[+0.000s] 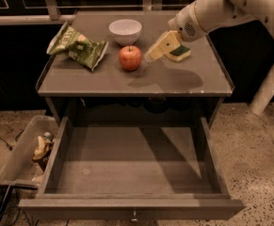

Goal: Place apple into top drawer

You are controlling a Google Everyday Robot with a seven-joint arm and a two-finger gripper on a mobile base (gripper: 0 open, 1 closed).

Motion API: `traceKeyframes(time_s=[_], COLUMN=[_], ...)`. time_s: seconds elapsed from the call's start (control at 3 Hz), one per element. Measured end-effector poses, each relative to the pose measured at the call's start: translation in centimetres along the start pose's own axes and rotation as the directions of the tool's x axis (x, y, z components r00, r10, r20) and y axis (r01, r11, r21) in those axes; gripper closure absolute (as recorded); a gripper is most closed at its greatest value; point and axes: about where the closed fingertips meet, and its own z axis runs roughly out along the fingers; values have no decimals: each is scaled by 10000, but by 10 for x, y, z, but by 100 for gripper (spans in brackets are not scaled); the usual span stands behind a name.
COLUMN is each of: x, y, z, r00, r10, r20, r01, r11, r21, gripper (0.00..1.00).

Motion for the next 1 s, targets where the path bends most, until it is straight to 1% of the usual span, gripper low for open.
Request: traceKeyframes(time_s=[0.33,0.67,1.0], x=[-4,-5,-4], y=[-13,-26,-35], z=[37,67,94], r00=[9999,9985,9964], r10=[-88,-259,-197], r20=[-139,-489,-827], r01=[89,281,246], r11=[9999,9986,9980], r21=[107,441,584], gripper=[0,0,0])
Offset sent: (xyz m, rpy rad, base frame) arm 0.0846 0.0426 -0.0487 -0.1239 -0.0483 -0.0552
